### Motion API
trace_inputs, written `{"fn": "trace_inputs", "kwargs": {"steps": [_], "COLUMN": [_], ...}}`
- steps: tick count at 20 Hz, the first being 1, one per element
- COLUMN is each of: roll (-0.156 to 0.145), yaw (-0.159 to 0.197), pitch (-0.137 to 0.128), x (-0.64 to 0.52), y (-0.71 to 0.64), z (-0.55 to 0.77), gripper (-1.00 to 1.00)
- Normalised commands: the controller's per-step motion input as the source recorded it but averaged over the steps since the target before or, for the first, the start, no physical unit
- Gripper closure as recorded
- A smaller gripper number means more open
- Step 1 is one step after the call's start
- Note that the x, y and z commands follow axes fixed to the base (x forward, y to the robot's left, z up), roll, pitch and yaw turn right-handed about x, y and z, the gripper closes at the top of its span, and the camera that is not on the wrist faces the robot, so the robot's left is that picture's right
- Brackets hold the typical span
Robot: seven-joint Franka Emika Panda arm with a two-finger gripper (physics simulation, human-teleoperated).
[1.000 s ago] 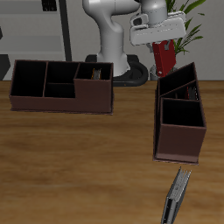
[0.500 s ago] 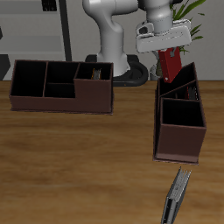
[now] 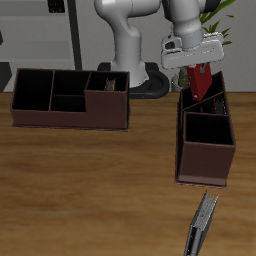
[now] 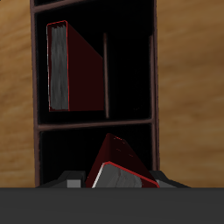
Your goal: Place the orange book into the back desk caddy's right compartment and place the left red book into the left desk caddy's back compartment and place the right red book into the left desk caddy's left compartment
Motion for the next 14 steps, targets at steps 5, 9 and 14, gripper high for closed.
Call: {"fn": "trace_inputs", "kwargs": {"steps": [5, 9, 14], "roll": [-0.008, -0.021, 0.008], "yaw": [0.008, 0.051, -0.015], "pitch": [0.057, 0.017, 0.067], "x": [0.02, 0.07, 0.1], "y": [0.05, 0.02, 0.03], "z": [-0.22, -0.14, -0.21], "gripper": [1.0, -1.0, -1.0]}}
